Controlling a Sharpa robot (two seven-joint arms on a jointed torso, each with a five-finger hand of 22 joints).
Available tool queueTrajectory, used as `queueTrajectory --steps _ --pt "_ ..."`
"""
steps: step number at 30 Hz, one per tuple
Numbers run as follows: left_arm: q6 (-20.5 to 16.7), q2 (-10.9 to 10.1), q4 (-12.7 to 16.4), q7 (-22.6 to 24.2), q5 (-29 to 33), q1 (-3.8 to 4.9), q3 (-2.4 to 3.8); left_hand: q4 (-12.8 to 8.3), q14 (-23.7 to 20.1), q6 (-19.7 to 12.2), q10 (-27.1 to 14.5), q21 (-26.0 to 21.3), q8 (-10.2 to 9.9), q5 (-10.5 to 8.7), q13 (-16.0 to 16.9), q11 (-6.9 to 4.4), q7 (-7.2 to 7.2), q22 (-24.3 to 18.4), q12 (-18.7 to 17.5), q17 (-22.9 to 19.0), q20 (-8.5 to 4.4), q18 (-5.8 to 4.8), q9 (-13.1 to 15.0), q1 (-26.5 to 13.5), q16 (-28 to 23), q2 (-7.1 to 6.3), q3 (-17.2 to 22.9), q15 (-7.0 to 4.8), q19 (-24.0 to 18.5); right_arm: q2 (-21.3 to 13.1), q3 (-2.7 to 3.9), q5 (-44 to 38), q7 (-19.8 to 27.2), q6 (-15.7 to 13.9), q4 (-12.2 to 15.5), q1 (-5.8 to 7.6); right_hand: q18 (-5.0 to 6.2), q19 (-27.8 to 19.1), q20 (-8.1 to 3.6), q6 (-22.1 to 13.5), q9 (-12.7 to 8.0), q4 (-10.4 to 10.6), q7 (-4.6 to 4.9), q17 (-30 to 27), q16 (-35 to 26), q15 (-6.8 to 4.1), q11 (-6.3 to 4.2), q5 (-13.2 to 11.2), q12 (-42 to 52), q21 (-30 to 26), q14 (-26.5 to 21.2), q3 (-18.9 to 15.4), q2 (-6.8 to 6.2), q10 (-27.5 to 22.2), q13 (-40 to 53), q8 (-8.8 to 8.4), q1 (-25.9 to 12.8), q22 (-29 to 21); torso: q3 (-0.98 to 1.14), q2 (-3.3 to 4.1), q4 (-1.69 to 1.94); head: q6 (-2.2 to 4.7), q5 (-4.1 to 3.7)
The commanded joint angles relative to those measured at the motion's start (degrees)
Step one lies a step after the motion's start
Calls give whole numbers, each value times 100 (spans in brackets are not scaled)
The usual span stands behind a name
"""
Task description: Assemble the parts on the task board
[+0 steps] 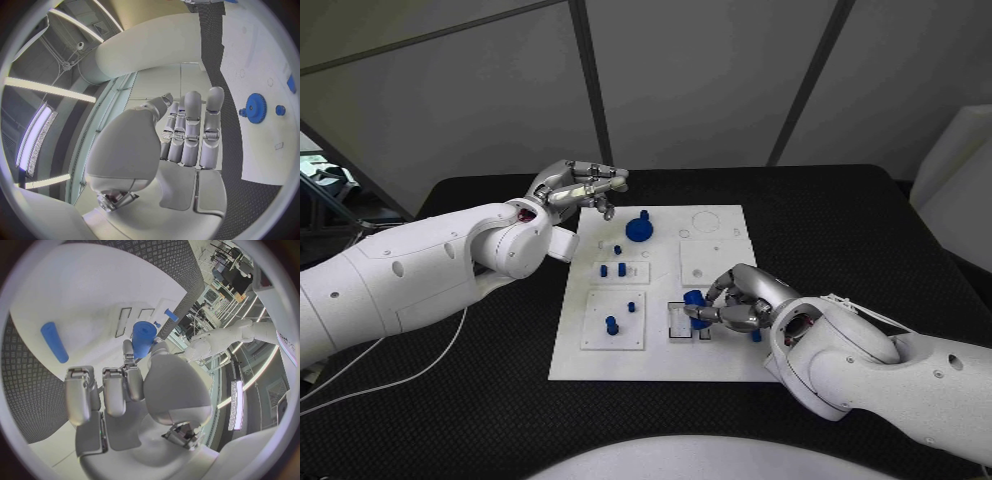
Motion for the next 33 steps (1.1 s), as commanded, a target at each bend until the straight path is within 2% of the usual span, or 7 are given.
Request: queueTrajectory --steps 1,11,14,18,23,30,33 --pt "67 -4 22 15 22 9 5 -18 -43 -36 -26 -10 -4 -34 7 -9 0 -6 31 -6 6 301 1 12 -28 57 -25 -2 -31 66 5 181 3 283 -41 8 -42 614 -47 166 51 -1 -105 899 6 -56 -55 -47 -33 16 474 -58 -11 3 439 30 -123 1510 -1 0 -5 -4 16" --pt "82 -11 34 5 22 10 5 -18 -43 -36 -26 -10 -4 -34 7 -9 0 -6 31 -6 6 301 1 12 -28 57 -25 -2 -31 217 6 179 -18 330 -172 8 -42 614 -71 161 180 -1 -129 882 -6 -79 -79 -287 -134 16 471 -253 -20 -20 375 77 -361 1510 -6 -5 -3 -4 46" --pt "82 -17 35 -3 22 10 5 -18 -43 -36 -26 -10 -4 -34 7 -9 0 -6 31 -6 6 301 1 12 -28 57 -25 -2 -31 238 6 165 -10 334 -220 8 -42 614 -69 110 230 1 -117 835 -29 -72 -69 -540 -277 16 461 -362 -69 -93 265 75 -532 1510 -4 -6 -4 1 59" --pt "82 -27 42 -7 22 11 5 -15 -44 -41 -36 -27 -2 -33 8 -8 1 -17 41 -13 7 303 1 5 -28 63 -30 -1 -35 260 6 130 8 338 -259 8 -42 614 -53 28 335 5 -94 794 -55 -52 -46 -1192 -484 16 452 -348 -263 -193 114 86 -855 1510 -6 -3 -6 8 71" --pt "79 -36 45 -12 22 11 5 -15 -44 -41 -36 -27 -2 -33 8 -8 1 -17 41 -13 7 303 1 5 -28 63 -30 -1 -35 295 7 85 33 313 -285 8 -42 614 -40 -29 433 23 -80 750 -82 -41 -34 -1655 -675 16 443 -51 -598 -278 -25 100 -1229 1510 -2 -2 -8 13 81" --pt "77 -50 50 -15 22 11 5 -15 -44 -41 -36 -27 -2 -33 8 -8 1 -17 41 -13 7 303 1 5 -28 63 -30 -1 -35 254 6 -29 90 266 -237 8 -42 614 -40 -35 498 7 -87 750 -88 -45 -39 -1606 -707 16 443 161 -607 -277 -41 123 -1170 1510 0 -1 -14 0 79" --pt "76 -56 52 -16 22 11 5 -15 -44 -41 -36 -27 -2 -33 8 -8 1 -17 41 -13 7 303 1 5 -28 63 -30 -1 -35 209 5 -65 159 294 -184 8 -42 614 -51 -11 544 -47 -107 761 -85 -58 -53 -1251 -665 16 447 271 -517 -242 0 152 -846 1510 0 -1 -14 0 79"
